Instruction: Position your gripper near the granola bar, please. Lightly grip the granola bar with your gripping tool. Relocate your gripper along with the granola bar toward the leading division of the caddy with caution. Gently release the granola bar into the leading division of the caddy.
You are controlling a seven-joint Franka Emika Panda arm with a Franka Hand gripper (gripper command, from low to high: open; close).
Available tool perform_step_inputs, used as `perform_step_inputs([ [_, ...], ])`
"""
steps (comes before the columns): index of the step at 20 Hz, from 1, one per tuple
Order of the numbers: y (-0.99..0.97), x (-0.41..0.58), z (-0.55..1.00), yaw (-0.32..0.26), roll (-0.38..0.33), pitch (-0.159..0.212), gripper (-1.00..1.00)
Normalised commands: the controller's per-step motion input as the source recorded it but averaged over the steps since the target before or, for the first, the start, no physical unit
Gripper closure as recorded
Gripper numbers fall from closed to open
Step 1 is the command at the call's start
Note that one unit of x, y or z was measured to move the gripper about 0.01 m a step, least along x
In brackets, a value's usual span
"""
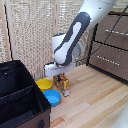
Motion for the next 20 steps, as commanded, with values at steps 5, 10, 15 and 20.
perform_step_inputs([
  [5,-0.02,0.017,1.00,-0.001,0.003,0.012,1.00],
  [10,0.01,-0.040,0.99,-0.066,0.031,0.034,1.00],
  [15,0.03,-0.161,0.78,-0.252,0.098,-0.030,1.00],
  [20,0.02,-0.068,0.72,-0.304,0.084,-0.045,1.00],
])
